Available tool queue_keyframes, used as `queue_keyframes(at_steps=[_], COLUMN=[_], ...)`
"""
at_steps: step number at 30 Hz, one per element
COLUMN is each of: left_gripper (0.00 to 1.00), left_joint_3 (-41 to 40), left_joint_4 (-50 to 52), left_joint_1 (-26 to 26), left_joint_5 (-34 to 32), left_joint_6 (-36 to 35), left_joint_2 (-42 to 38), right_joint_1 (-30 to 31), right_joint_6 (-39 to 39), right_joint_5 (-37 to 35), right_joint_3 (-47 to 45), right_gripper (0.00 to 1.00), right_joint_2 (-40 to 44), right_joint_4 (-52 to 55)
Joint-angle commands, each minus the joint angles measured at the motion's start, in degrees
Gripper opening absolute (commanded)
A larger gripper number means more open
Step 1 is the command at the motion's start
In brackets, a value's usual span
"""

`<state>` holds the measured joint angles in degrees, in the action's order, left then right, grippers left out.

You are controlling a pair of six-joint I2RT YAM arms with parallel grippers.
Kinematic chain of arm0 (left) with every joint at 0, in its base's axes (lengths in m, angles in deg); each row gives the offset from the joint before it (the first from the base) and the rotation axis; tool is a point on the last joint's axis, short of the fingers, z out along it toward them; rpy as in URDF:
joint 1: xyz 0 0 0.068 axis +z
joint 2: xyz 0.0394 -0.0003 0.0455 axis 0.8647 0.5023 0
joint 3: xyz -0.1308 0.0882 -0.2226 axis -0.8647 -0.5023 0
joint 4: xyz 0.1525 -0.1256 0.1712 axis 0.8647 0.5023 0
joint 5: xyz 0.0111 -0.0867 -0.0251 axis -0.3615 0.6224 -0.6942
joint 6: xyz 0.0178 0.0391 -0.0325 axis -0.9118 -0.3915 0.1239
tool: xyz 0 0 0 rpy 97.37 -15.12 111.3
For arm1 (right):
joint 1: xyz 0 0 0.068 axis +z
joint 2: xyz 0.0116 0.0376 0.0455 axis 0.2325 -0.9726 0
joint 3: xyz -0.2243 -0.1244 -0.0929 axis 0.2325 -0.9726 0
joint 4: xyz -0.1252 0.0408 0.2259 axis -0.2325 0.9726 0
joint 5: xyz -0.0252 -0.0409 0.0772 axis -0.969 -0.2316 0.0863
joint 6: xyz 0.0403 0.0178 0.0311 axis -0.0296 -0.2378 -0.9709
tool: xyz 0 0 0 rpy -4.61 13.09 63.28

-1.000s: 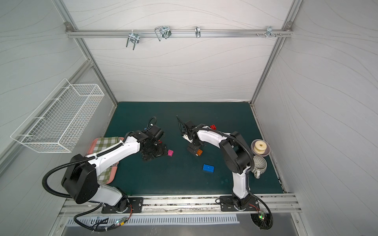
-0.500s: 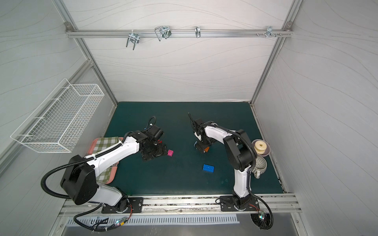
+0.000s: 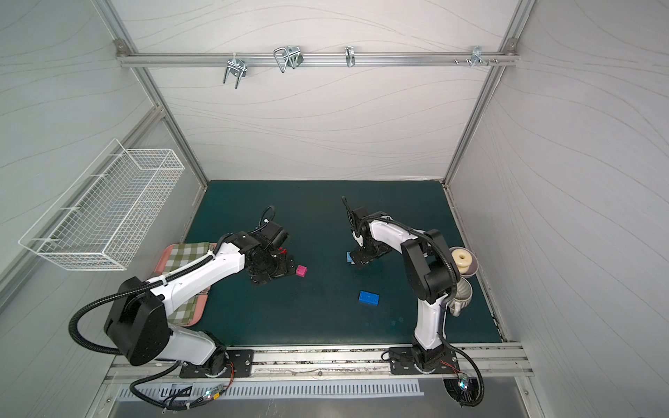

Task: Assemble a carrot with lego
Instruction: Move the lego brick at the center of the board, then pick up the lego brick from the center of the board.

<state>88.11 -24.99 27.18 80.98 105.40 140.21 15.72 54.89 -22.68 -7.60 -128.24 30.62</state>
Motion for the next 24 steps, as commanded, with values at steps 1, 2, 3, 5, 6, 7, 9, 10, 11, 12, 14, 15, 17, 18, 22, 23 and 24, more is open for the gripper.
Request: queue_keyframes(at_steps=[1,2,3,5,6,7,9,10,11,12,14,15,17,18,22,23,24], left_gripper=[0.99,0.99,0.99,0.99,0.99,0.99,0.99,0.99,0.99,0.99,0.99,0.99,0.99,0.99,0.99,0.99,0.99], left_joint_3=[0.3,0.4,0.4,0.3,0.4,0.3,0.2,0.1,-0.1,-0.3,-0.6,-0.7,-1.0,-1.1,-1.4,-1.5,-1.5], left_joint_4=[0.8,0.8,0.8,0.6,0.6,0.5,0.3,0.1,0.0,-0.2,-0.4,-0.4,-0.6,-0.7,-0.8,-0.9,-0.9], left_joint_1=[0.2,0.1,0.2,0.2,0.1,0.2,0.1,0.2,0.2,0.2,0.2,0.2,0.1,0.2,0.2,0.2,0.2], left_joint_5=[-1.2,-1.4,-1.6,-1.8,-1.8,-1.8,-1.6,-1.5,-1.5,-1.4,-1.5,-1.5,-1.4,-1.5,-1.5,-1.6,-1.5], left_joint_6=[-0.4,-0.6,-0.7,-0.9,-1.0,-1.1,-1.3,-1.4,-1.5,-1.6,-1.6,-1.8,-1.8,-1.9,-2.1,-2.2,-2.3], left_joint_2=[-1.5,-1.7,-1.8,-2.0,-2.1,-2.1,-2.3,-2.4,-2.5,-2.7,-3.1,-3.2,-3.5,-3.5,-3.6,-3.6,-3.6], right_joint_1=[0.0,-0.2,-0.5,-1.2,-1.8,-2.3,-3.7,-4.3,-5.2,-5.9,-6.8,-7.4,-8.5,-9.0,-10.4,-10.7,-11.0], right_joint_6=[-2.0,-2.8,-3.7,-5.1,-5.8,-6.0,-6.0,-5.9,-5.6,-5.3,-4.9,-4.6,-4.1,-3.9,-2.5,-2.2,-1.9], right_joint_5=[3.4,3.8,4.3,5.5,5.8,6.0,6.4,6.5,6.8,6.6,6.0,5.5,5.6,5.8,5.5,5.3,5.0], right_joint_3=[0.9,1.2,1.6,2.5,2.9,3.4,4.6,5.6,7.2,9.1,12.1,13.5,16.1,17.3,21.9,22.7,23.3], right_gripper=[0.99,0.99,0.99,0.99,0.99,0.99,0.99,0.99,0.99,0.99,0.99,0.99,0.99,0.99,0.96,0.96,0.95], right_joint_2=[5.1,5.9,6.7,7.7,8.1,8.4,8.1,7.4,6.1,4.7,2.0,0.6,-2.1,-3.3,-8.8,-10.1,-11.0], right_joint_4=[4.8,5.4,6.1,6.7,6.7,6.3,4.8,4.4,4.3,4.4,4.1,3.6,3.0,2.7,2.2,2.2,1.9])
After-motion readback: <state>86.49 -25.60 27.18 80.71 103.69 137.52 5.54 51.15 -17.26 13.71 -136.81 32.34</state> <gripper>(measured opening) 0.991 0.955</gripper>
